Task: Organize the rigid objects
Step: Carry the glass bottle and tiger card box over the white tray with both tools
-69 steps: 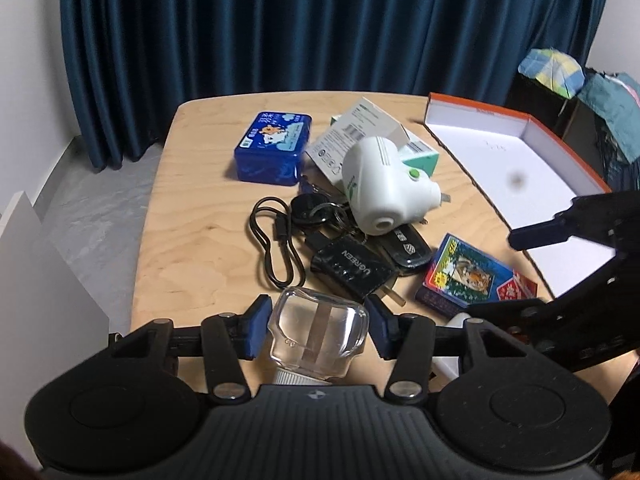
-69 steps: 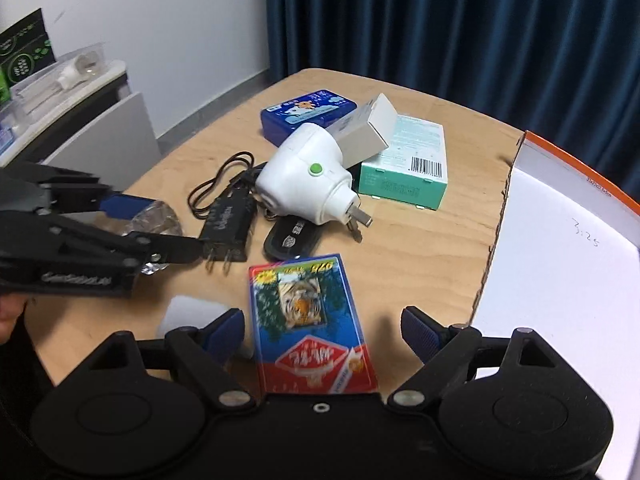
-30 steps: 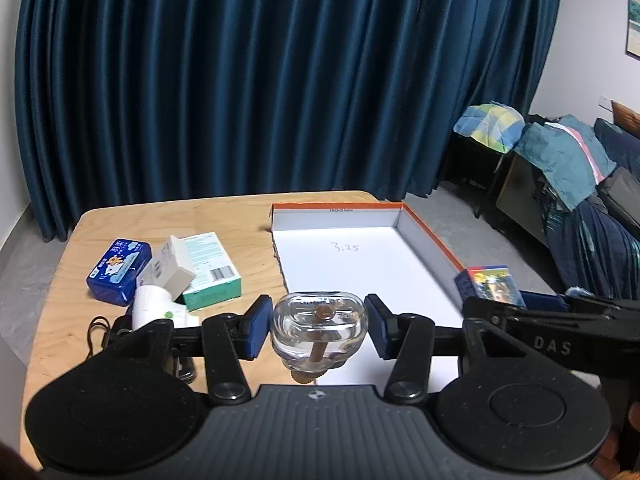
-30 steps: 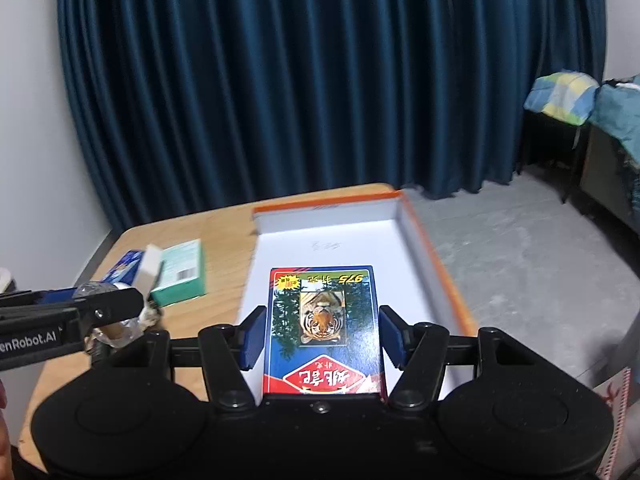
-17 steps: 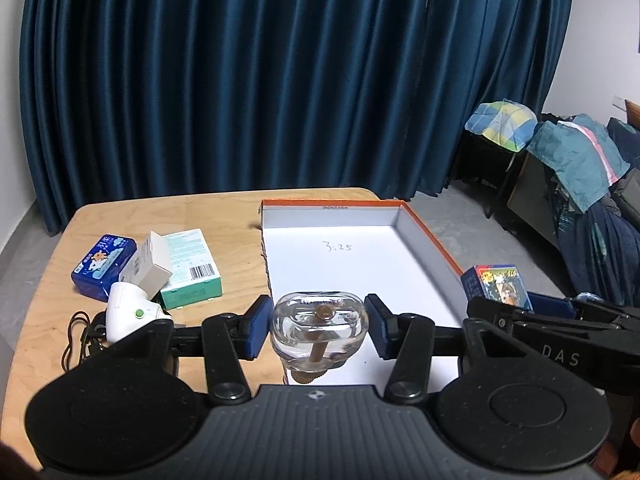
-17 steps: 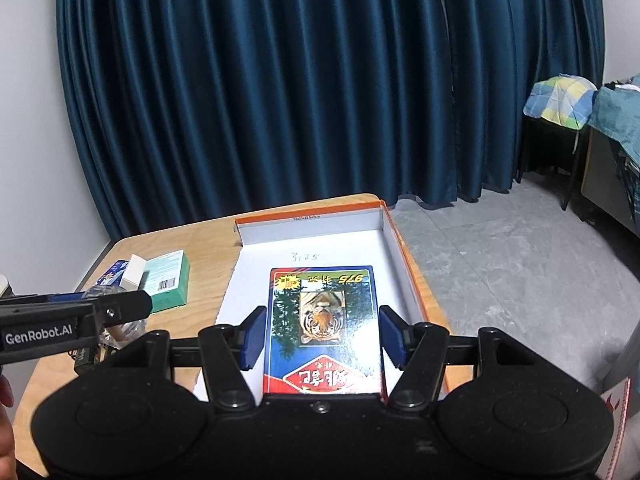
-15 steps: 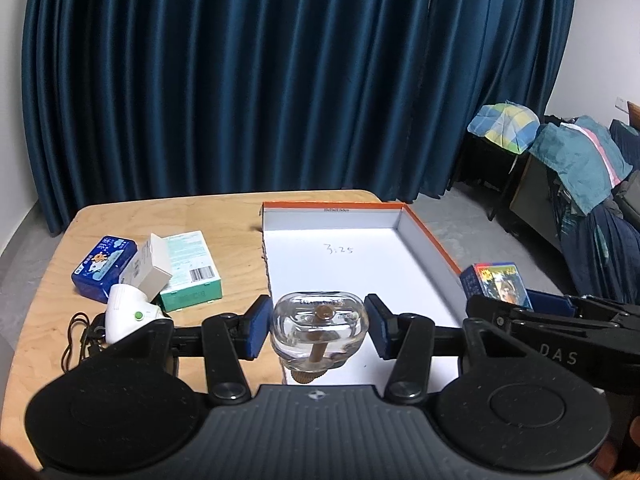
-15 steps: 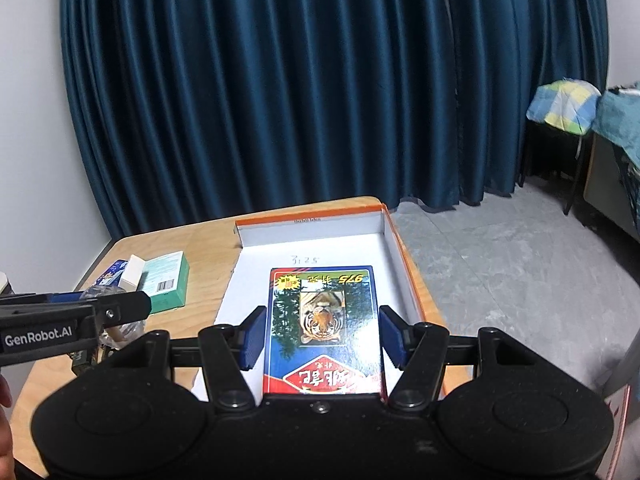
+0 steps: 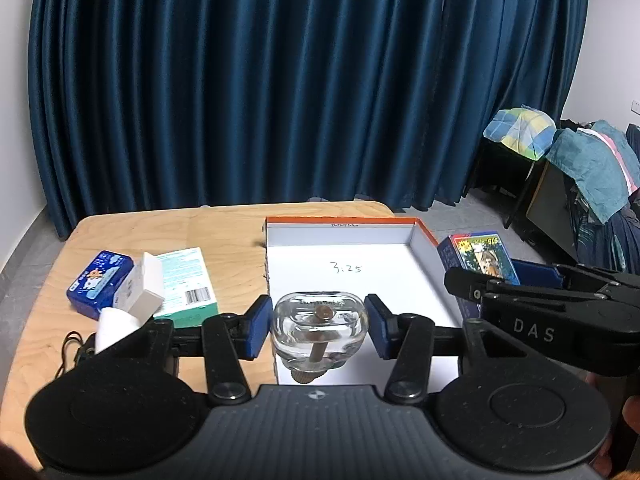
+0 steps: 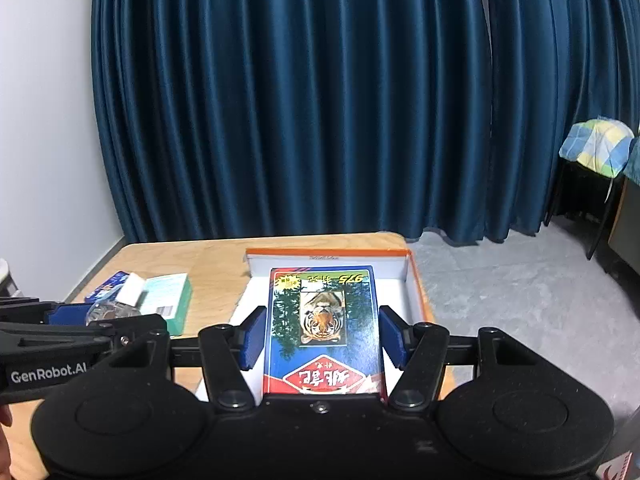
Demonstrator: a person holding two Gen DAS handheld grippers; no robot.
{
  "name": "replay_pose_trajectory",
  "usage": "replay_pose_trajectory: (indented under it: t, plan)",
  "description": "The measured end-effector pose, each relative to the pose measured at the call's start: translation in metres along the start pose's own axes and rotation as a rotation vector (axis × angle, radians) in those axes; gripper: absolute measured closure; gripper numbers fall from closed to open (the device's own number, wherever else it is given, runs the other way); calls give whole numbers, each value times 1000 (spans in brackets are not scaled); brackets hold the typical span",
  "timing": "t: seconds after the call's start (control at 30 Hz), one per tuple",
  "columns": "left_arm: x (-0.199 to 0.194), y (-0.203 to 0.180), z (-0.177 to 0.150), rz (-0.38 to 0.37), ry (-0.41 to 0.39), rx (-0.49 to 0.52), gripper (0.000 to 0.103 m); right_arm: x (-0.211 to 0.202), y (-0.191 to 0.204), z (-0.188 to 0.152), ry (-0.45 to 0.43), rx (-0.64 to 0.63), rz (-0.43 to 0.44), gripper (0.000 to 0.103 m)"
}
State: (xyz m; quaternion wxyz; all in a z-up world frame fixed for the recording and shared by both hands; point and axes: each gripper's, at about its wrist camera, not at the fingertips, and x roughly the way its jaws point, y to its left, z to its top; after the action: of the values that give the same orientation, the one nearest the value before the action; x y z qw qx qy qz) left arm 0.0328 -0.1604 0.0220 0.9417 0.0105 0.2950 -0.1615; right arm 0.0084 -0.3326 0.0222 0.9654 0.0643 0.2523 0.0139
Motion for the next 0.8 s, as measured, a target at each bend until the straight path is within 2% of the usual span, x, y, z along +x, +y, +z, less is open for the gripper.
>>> replay_pose_trajectory:
  t: [0.43,0.8]
  plan:
    - [29,-7,8,-8,27,-2,52,35,-27,15,42,52,-11,33]
    - [46,-5,8,5,50,-22,52,51,-28,24,45,8,-18,33]
